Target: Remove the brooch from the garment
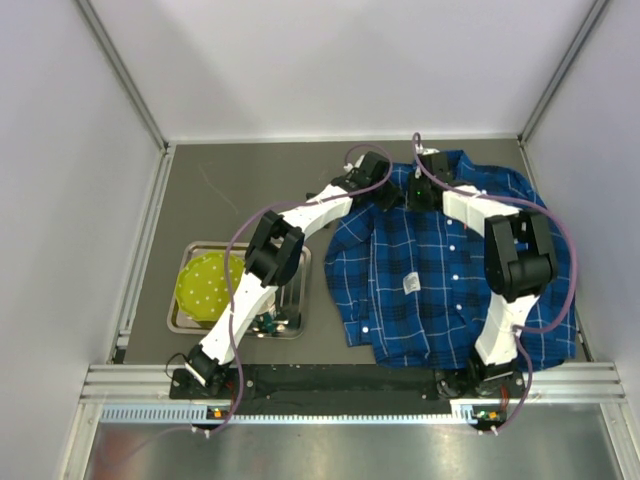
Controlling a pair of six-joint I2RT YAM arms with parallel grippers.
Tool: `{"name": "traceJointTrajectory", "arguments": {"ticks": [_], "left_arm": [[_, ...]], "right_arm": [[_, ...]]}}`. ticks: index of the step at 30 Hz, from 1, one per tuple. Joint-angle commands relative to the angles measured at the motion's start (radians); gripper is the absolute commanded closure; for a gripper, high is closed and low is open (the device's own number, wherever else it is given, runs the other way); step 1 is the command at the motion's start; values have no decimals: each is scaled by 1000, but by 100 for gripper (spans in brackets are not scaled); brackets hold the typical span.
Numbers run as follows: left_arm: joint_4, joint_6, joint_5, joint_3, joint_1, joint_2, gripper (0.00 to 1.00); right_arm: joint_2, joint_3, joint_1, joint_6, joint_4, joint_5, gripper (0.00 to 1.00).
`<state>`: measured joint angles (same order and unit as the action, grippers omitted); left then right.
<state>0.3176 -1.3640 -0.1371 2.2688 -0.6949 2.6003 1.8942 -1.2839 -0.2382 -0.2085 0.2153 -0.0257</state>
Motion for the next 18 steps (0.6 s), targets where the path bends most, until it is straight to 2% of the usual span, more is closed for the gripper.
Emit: {"name": "traceJointTrajectory", "arguments": {"ticks": [1,7,10,11,14,16,18], "left_arm": [[-14,-18,-30,40,-11,-39,100],[-20,-18,-35,40,-9,-39,100],[-26,-17,-36,40,-8,-39,100],[-26,-17,-38,38,-8,-39,100],[-34,-12,-39,34,-6,-39,100],[-41,0,-44,28,-6,-40,84],[-84,20,-44,-6,-5,-55,72]], "right_arm": [[16,-72,-29,44,-17,-106,67],[49,-120,-38,50,16,-144,70],[54,-127,-39,50,22,-154,74],[54,-129,-39,50,22,-155,79],[52,-129,-39,46,22,-167,82],[52,-127,-39,37,22,-180,82],[54,-129,-39,29,21,-175,82]]}}
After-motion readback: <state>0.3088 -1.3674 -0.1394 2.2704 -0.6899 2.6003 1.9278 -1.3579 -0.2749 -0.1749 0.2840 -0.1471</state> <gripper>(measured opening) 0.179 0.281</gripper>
